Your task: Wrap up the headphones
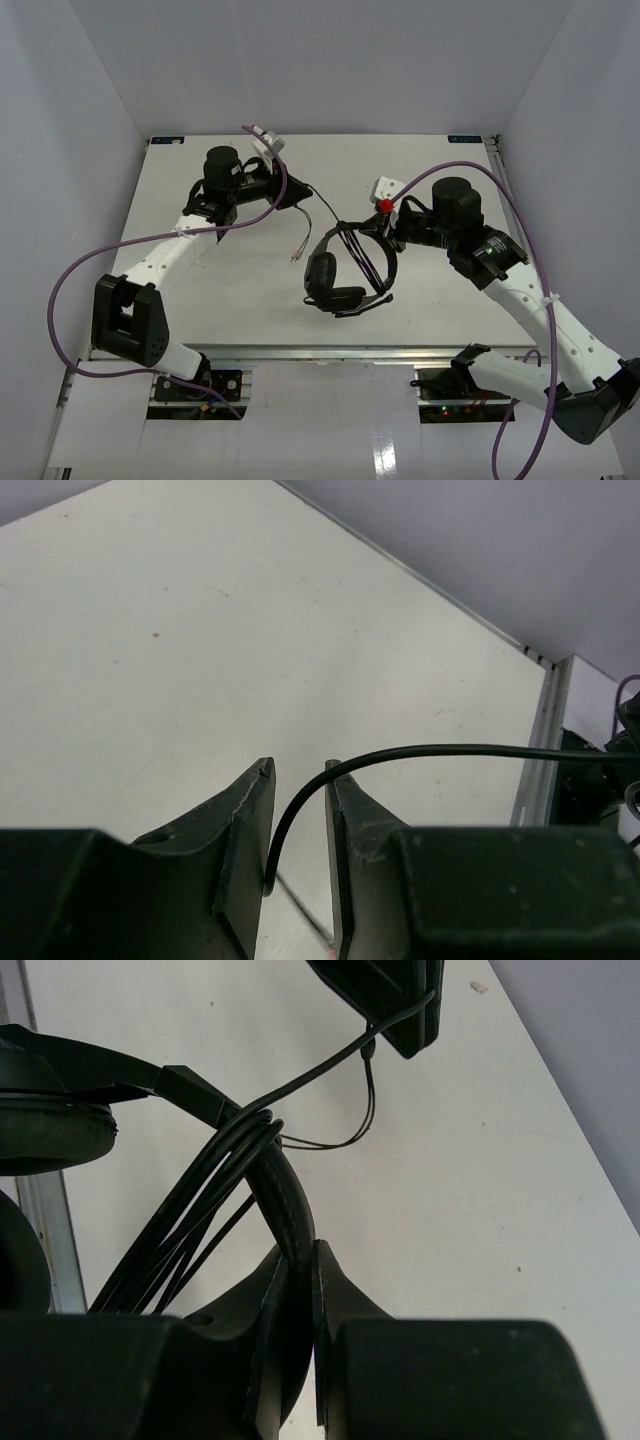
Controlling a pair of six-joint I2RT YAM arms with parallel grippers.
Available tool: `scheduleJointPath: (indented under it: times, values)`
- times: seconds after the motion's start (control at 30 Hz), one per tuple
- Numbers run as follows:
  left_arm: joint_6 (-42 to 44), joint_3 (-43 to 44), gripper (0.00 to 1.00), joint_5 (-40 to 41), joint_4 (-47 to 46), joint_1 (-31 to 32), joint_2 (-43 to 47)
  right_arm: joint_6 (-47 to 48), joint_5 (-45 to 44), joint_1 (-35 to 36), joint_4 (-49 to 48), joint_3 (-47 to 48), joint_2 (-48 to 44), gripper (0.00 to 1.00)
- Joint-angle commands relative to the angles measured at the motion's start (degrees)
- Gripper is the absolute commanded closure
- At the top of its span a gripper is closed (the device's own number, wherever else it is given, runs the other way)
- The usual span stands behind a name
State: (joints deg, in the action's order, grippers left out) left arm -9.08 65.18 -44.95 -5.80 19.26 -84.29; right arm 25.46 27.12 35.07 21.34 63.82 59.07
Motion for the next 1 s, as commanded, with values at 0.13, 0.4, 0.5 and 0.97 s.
scheduleJointPath:
  times: [0.13, 0.4, 0.5, 0.97]
  values:
    - [-9.7, -9.8, 0.73, -11.3, -18.7, -0.6, 3.8, -3.4, 4.1, -0.1, -1.0, 6.8, -0.5, 0.92]
    - [-16.7, -21.6, 0.75, -11.3, -33.9, 1.2, 4.1, -8.1, 4.5, -1.5, -1.5, 15.4, 4.2, 0.92]
    - [-20.2, -24.8, 0.66, -10.3, -43.0, 2.5, 3.6, -10.6, 7.1, -2.6, -2.3, 16.9, 5.6, 0.92]
    - [-30.4, -24.8, 0.34, -4.2, -78.2, 12.6, -12.9, -21.4, 12.9, -8.5, -6.0, 21.3, 10.3, 0.92]
